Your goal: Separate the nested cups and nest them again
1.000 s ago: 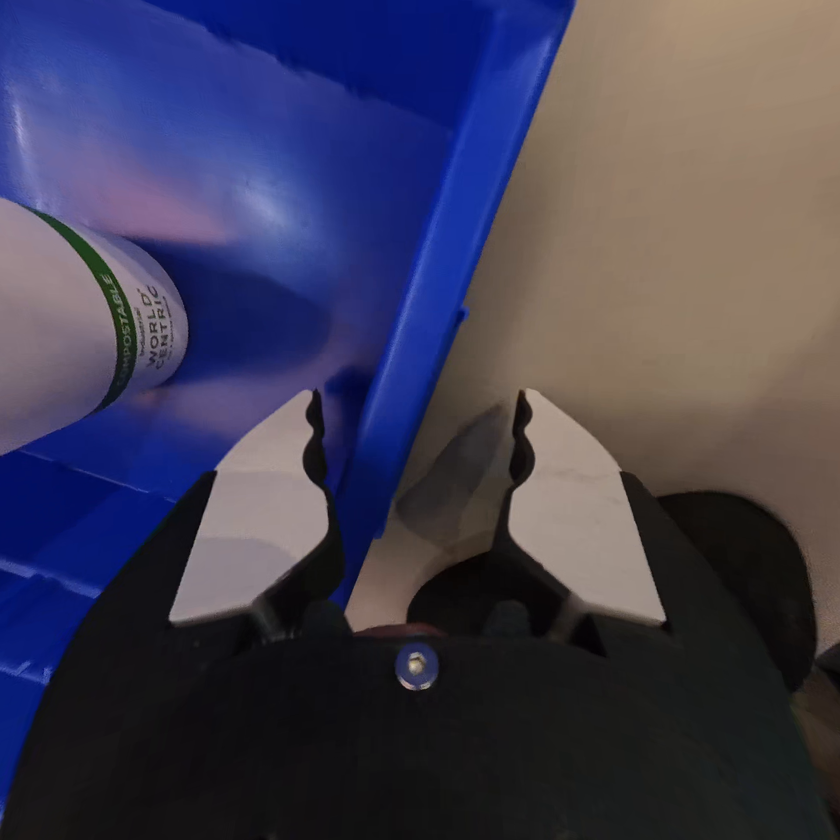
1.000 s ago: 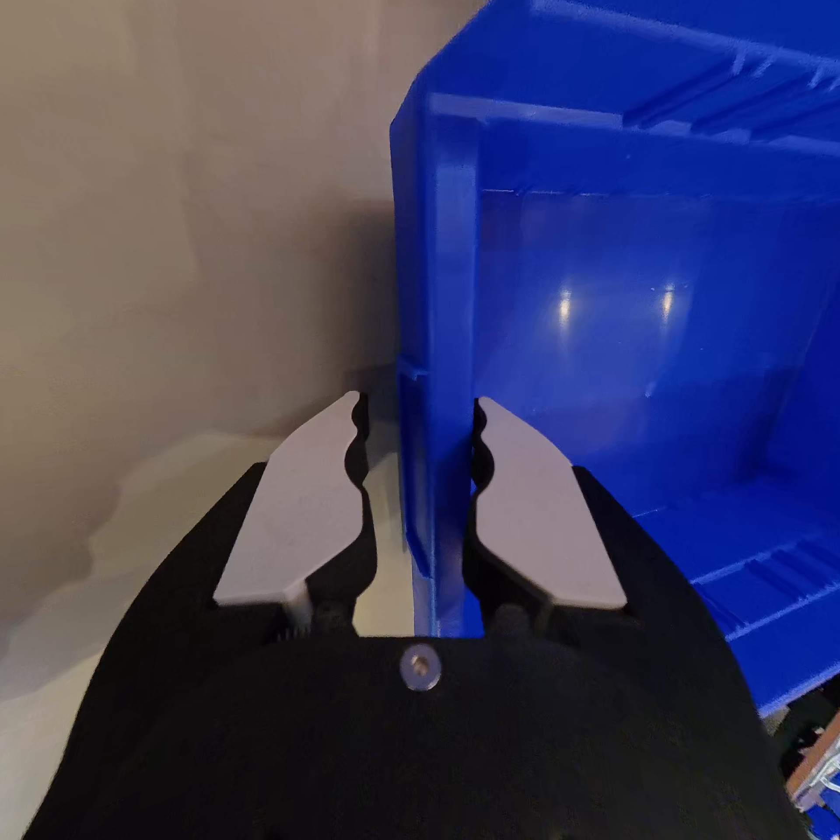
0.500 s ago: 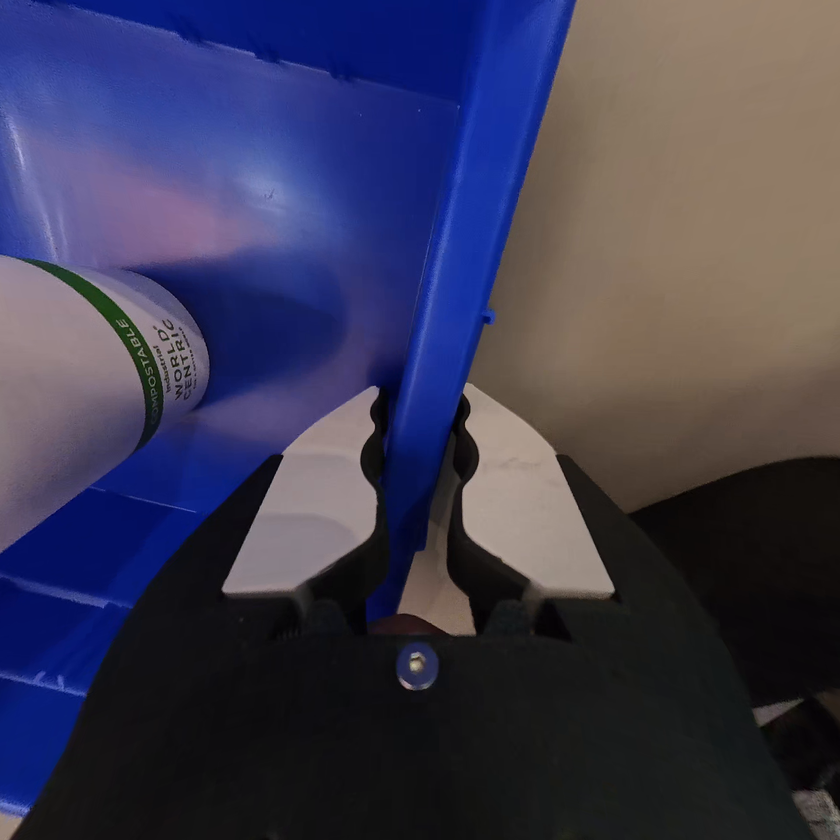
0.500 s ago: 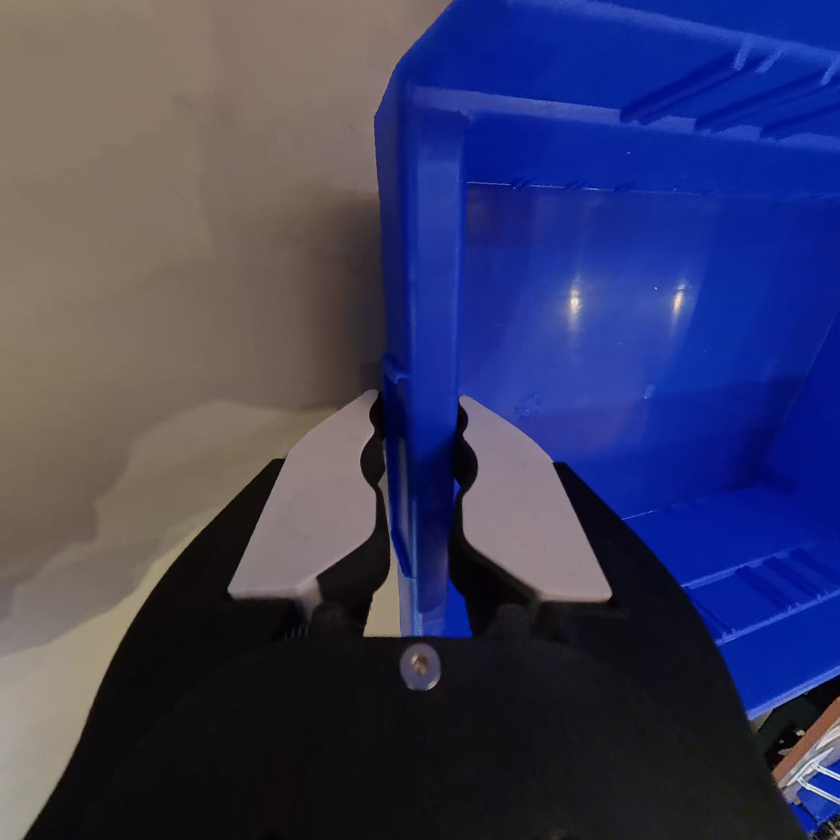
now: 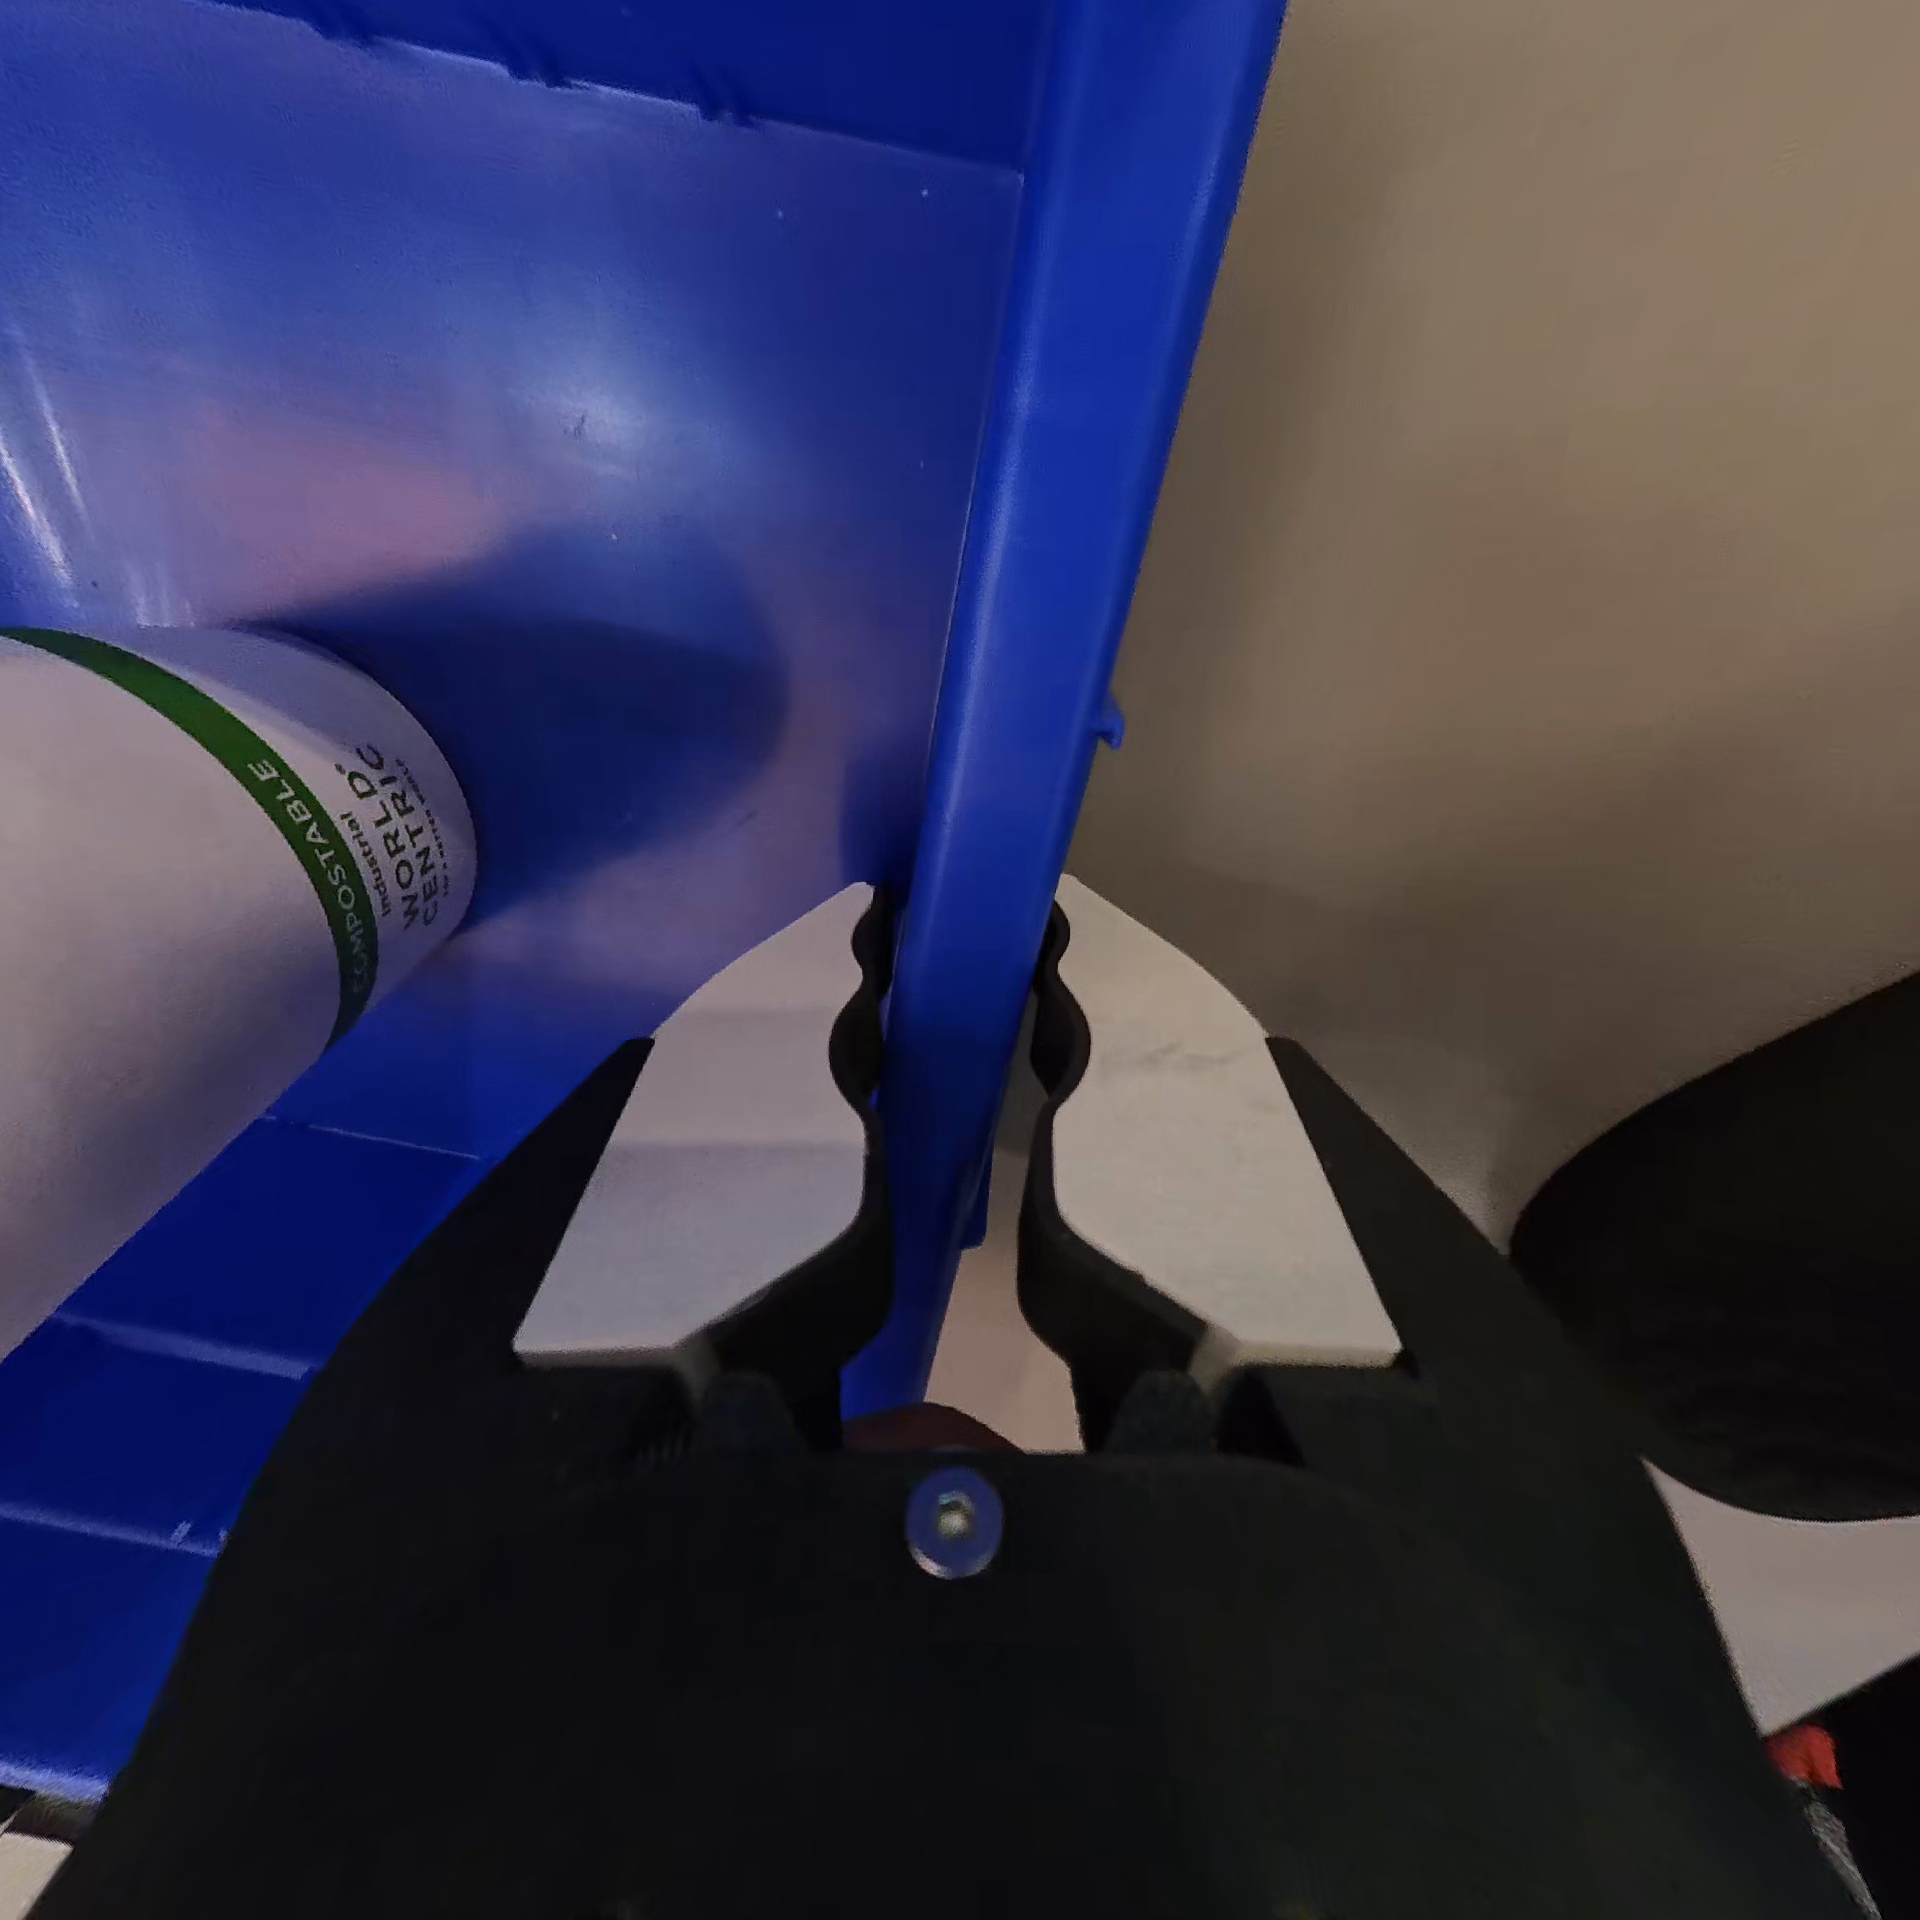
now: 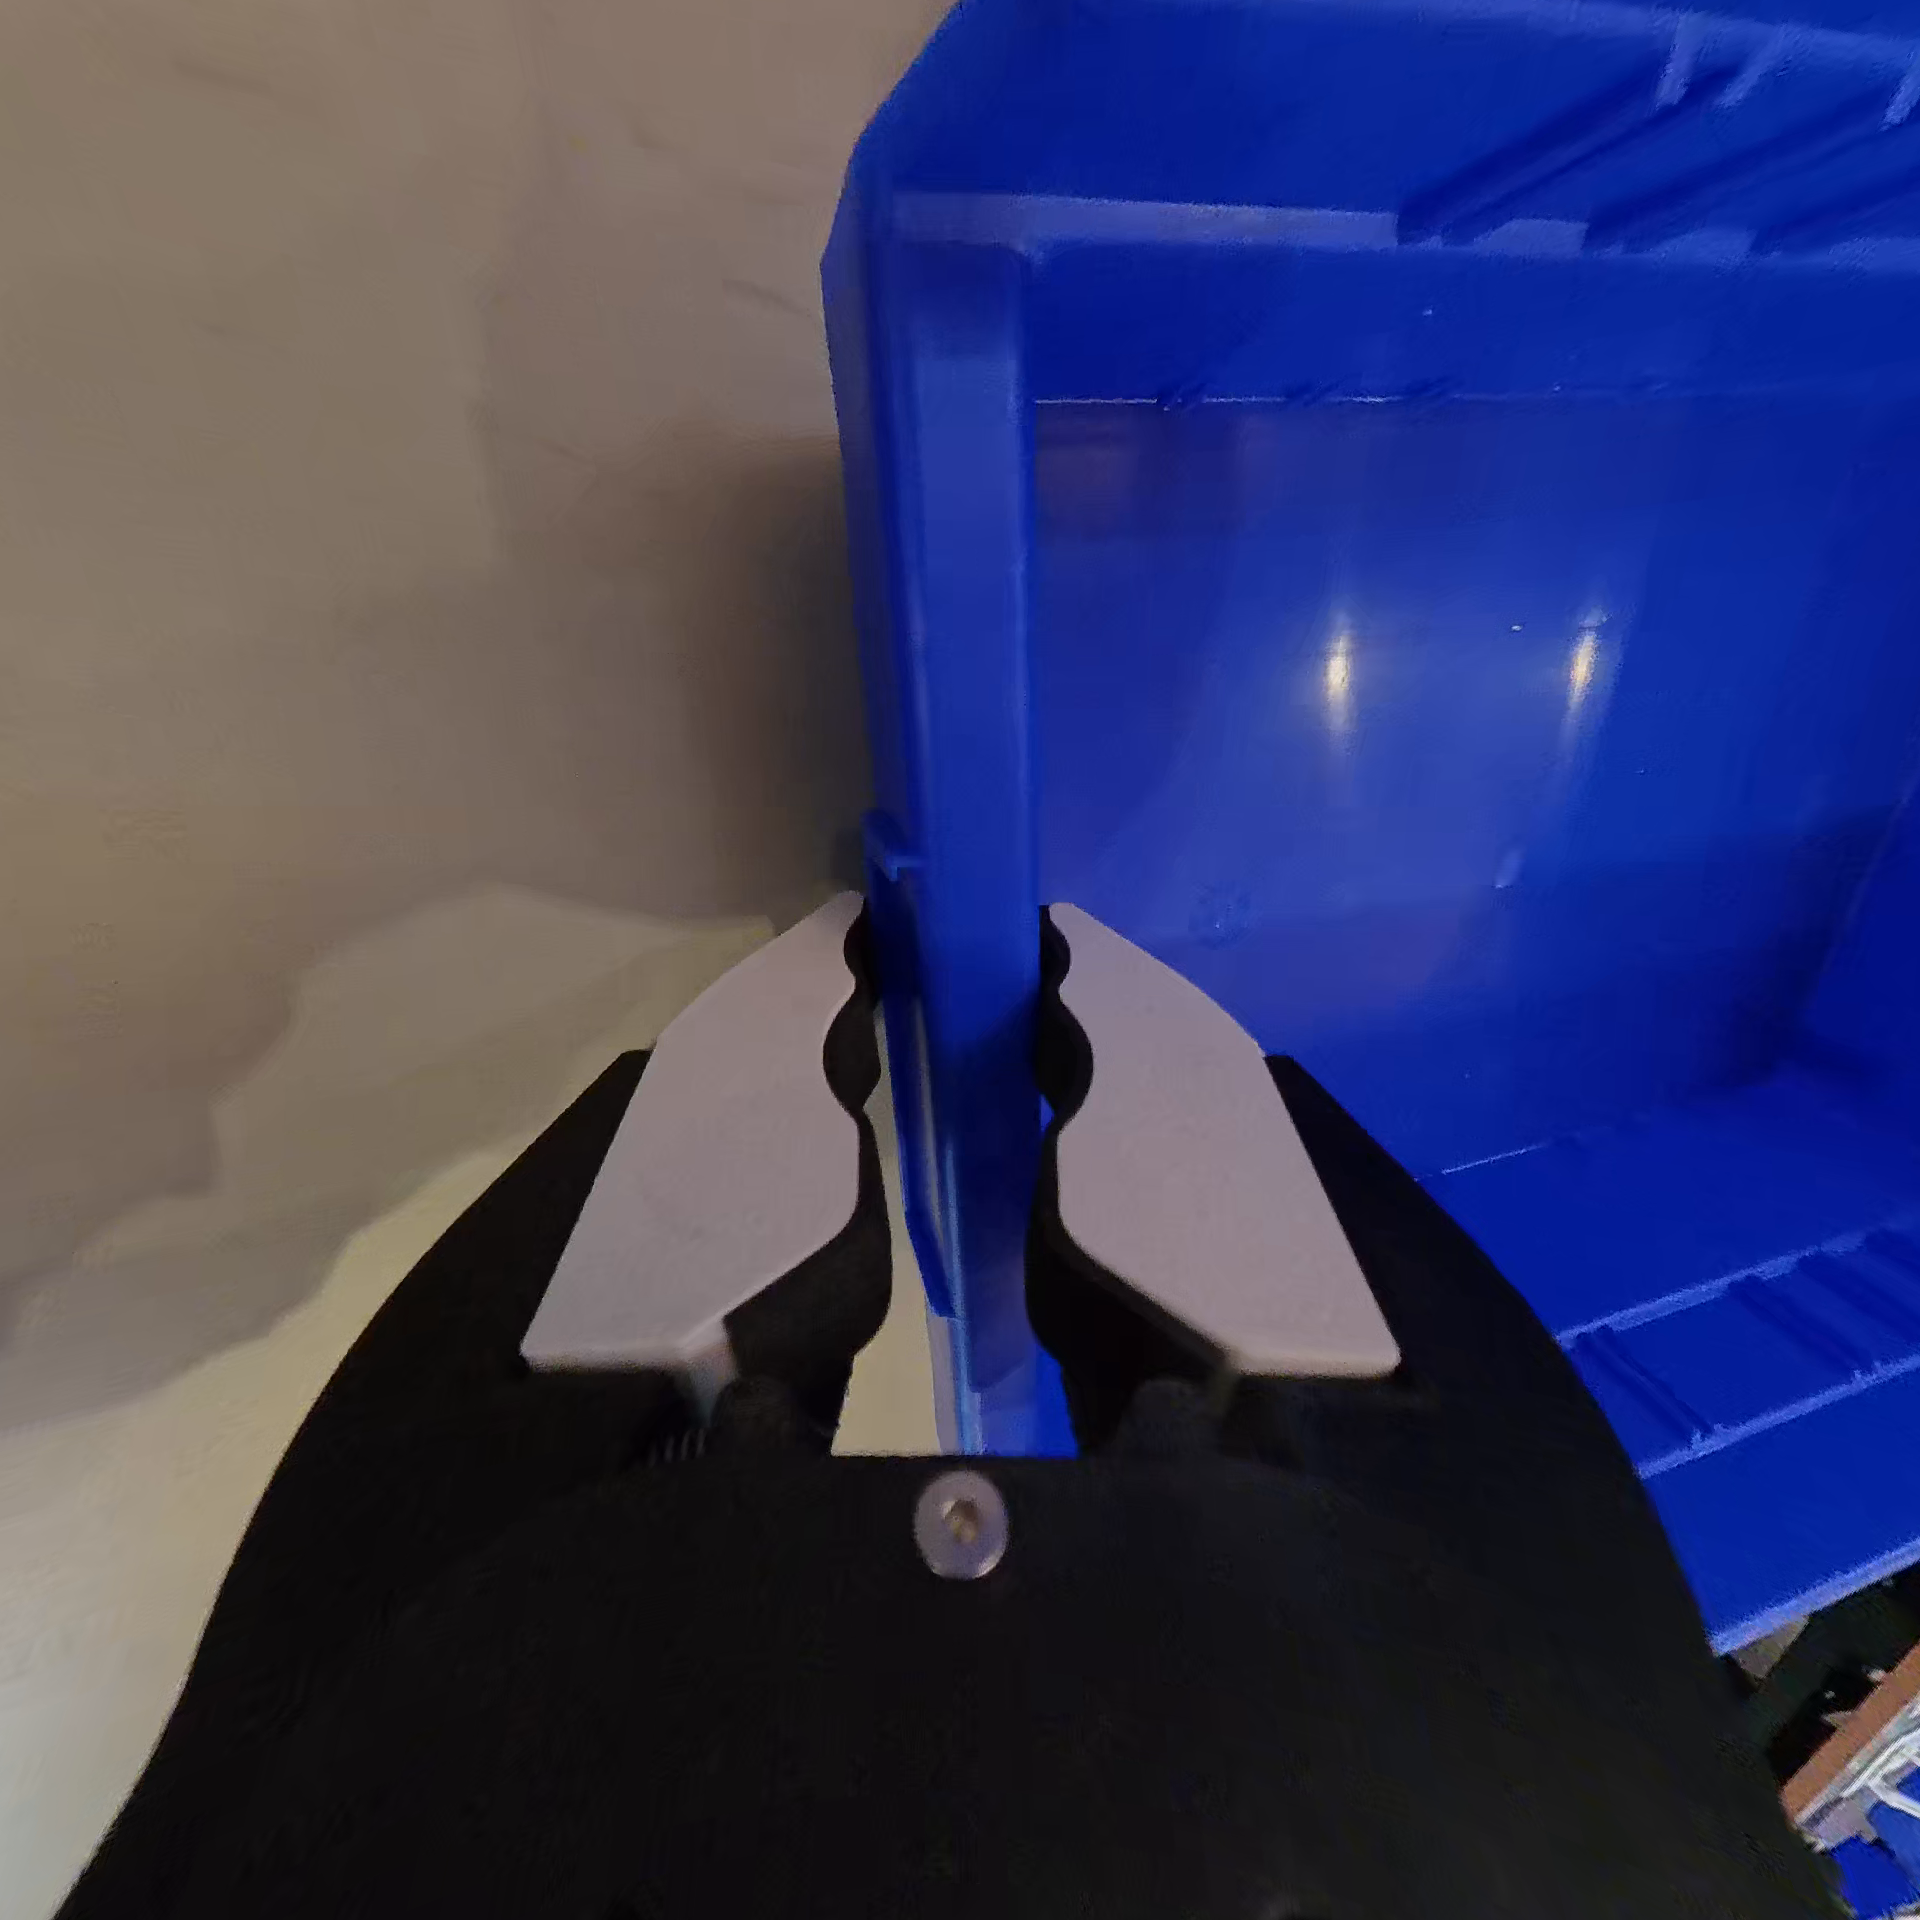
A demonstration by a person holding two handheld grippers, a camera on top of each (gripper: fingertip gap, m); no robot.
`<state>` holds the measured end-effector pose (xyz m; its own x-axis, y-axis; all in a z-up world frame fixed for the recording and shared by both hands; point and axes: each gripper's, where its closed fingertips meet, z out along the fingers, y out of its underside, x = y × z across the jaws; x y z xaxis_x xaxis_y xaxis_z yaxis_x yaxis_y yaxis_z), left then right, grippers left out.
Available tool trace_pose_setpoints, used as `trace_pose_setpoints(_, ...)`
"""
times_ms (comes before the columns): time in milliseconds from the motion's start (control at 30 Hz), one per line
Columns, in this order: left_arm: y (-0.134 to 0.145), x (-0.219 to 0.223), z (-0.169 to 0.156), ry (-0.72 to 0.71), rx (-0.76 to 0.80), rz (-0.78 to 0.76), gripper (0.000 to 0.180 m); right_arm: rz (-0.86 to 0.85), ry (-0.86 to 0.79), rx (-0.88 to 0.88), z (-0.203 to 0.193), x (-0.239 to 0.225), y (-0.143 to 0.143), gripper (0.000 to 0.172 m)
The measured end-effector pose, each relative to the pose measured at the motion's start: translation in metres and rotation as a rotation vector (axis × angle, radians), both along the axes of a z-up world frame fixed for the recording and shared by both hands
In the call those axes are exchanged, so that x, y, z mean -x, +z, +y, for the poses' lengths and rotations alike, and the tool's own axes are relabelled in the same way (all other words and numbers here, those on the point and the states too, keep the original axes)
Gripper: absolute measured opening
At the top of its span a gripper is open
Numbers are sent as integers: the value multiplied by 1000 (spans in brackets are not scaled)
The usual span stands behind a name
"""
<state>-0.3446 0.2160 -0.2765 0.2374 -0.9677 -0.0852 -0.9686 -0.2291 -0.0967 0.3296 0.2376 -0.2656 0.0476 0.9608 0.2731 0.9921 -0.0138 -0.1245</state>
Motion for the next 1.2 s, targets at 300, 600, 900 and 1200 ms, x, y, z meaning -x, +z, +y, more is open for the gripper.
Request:
trace_pose_setpoints(300,0,7,11,-29,2,12,25,-21,-39,20,12,-8,0,27)
trace_pose_setpoints(600,0,15,15,-47,5,21,25,-26,-96,36,9,-29,-1,28)
trace_pose_setpoints(900,-1,24,12,-39,5,23,25,-31,-118,45,1,-43,-1,27)
trace_pose_setpoints(1200,21,31,4,53,-80,43,62,18,-184,-63,-6,-40,19,65)
